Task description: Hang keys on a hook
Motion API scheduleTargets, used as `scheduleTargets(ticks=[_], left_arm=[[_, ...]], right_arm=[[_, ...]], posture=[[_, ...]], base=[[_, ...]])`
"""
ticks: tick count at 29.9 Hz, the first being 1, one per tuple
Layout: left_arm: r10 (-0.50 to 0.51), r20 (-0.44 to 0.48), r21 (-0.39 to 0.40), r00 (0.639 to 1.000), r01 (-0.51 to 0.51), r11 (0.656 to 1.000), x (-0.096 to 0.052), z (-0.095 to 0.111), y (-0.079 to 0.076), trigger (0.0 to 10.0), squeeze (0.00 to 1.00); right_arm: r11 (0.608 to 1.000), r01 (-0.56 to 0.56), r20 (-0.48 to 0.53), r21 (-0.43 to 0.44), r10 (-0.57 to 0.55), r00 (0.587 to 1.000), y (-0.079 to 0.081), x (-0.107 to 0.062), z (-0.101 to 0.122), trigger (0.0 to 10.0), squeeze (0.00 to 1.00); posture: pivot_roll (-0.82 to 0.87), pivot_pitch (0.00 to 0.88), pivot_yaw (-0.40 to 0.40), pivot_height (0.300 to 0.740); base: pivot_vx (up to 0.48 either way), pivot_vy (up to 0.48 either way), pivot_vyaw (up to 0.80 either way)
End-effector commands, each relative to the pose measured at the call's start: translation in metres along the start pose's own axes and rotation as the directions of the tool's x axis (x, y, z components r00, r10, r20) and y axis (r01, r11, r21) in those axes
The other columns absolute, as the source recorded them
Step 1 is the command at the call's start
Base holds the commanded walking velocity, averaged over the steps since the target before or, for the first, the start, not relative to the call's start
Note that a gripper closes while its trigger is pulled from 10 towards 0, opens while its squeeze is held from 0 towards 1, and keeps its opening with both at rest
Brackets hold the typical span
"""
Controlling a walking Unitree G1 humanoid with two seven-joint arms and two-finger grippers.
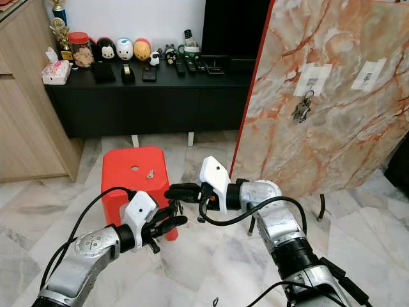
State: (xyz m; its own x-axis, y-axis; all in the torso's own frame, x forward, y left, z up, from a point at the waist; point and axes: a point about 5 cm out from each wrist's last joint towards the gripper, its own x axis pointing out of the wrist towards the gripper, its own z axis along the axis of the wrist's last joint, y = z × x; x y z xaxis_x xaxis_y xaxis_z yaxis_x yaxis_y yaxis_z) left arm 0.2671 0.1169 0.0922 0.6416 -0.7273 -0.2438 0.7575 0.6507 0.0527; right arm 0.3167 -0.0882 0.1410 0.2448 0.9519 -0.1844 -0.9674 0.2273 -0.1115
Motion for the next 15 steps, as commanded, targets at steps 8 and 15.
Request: scheduleTargets(ticks=[8, 15], left_arm=[[-0.021, 0.004, 0.012, 1.000, 0.021, 1.000, 0.0030, 0.0019, -0.0020, 0.0, 0.00], [-0.015, 0.000, 0.014, 1.000, 0.015, 1.000, 0.0012, 0.0015, -0.0007, 0.0, 0.00]], right_arm=[[1.000, 0.013, 0.002, -0.020, -0.013, 1.000, -0.0055, -0.0036, 0.0041, 10.0, 0.00], [0.999, 0.009, -0.025, -0.031, -0.010, 1.000, -0.0066, -0.0094, 0.0016, 10.0, 0.00]], posture=[[0.08, 0.000, -0.139, 0.740], [0.08, 0.000, -0.139, 0.740]], base=[[0.000, 0.000, 0.00], [0.000, 0.000, 0.00]])
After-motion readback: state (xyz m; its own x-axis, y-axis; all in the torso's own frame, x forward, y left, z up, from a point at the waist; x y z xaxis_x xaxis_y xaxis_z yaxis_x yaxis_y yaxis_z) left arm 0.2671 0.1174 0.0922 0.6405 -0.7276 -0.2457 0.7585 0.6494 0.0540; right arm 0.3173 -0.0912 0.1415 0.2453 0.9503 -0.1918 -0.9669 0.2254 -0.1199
